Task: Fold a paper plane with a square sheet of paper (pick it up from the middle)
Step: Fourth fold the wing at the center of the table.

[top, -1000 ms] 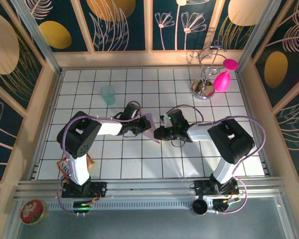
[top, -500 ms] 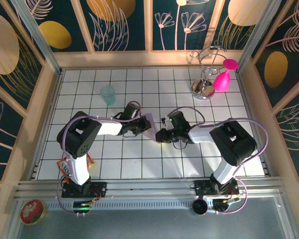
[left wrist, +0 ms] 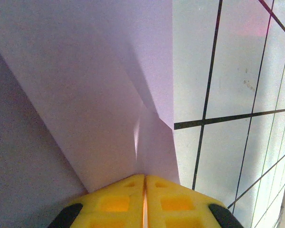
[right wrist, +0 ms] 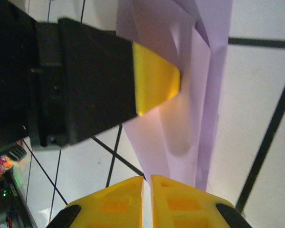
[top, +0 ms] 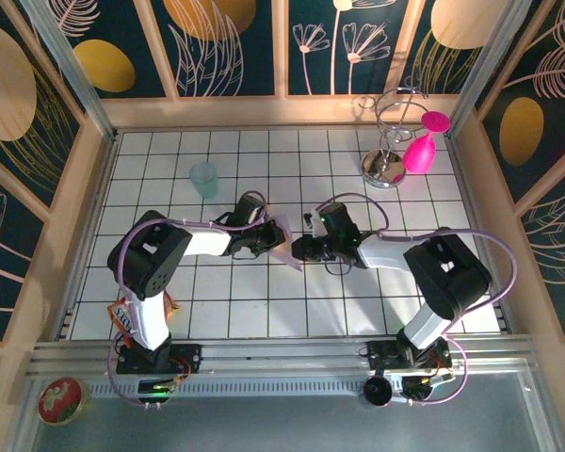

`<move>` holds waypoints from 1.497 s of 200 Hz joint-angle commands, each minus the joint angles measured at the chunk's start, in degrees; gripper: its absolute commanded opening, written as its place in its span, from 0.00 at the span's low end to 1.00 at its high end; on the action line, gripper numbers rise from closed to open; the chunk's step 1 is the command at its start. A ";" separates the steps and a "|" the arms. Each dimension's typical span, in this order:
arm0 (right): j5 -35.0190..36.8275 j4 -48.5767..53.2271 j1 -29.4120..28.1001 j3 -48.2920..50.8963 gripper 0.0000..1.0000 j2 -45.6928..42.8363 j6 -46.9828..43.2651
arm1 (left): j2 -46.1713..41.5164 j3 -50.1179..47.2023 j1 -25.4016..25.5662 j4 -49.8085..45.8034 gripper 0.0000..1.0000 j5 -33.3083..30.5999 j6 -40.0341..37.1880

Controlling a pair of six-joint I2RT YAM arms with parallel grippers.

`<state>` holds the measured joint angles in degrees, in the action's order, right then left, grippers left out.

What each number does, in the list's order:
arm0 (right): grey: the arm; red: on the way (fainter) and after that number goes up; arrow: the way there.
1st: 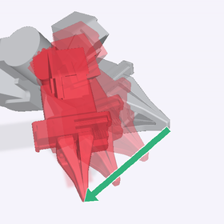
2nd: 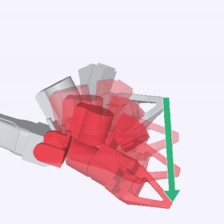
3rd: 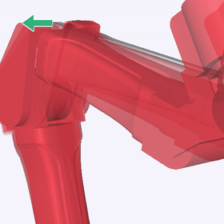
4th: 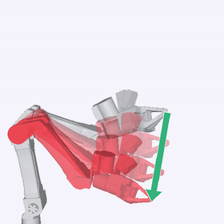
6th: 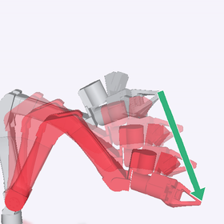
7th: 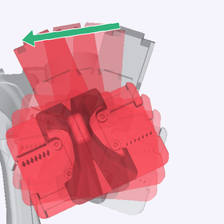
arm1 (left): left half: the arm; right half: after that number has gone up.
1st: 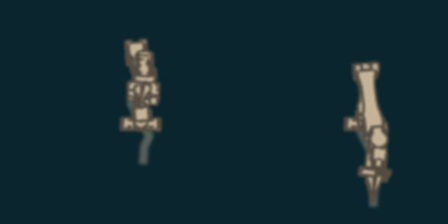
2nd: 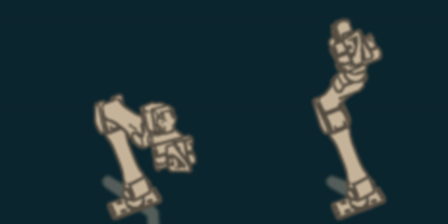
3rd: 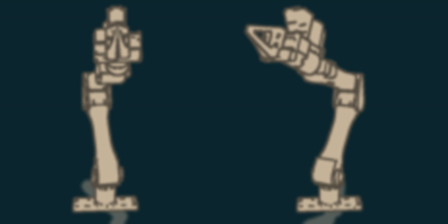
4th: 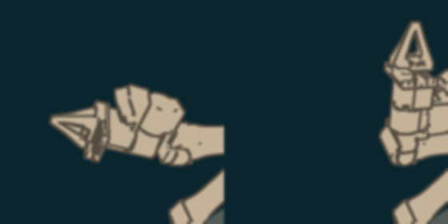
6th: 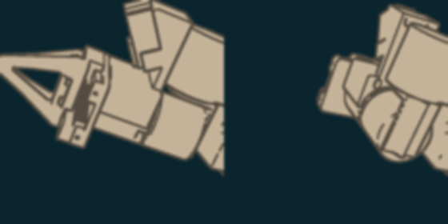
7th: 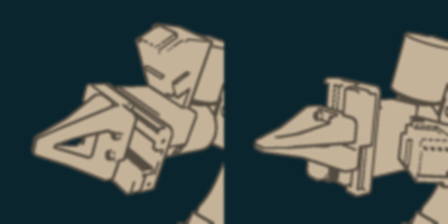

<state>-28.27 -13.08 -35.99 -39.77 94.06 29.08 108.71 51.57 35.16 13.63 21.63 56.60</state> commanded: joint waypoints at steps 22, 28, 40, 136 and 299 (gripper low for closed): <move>1.29 -1.00 -0.05 -2.52 0.11 4.20 1.00 | -0.09 0.82 -0.23 -1.42 0.10 -0.17 -1.13; 1.44 -0.91 -0.05 -2.51 0.11 4.49 1.01 | -0.17 0.90 -0.25 -1.45 0.10 -0.12 -1.14; 1.80 -0.44 -0.05 -2.33 0.11 4.77 0.94 | -0.33 0.99 -0.26 -1.43 0.10 -0.05 -1.14; 5.41 5.39 0.04 -1.26 0.10 6.90 -2.07 | -5.65 2.97 -0.30 -0.11 0.17 -1.02 -3.86; 6.91 6.14 0.26 -1.97 0.10 7.10 -2.81 | -0.18 7.60 -3.62 -2.20 0.16 -1.81 -9.58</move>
<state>-25.34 -11.51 -36.01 -41.28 99.48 27.44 106.48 57.08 32.08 11.73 19.25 48.60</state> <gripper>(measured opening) 0.095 0.166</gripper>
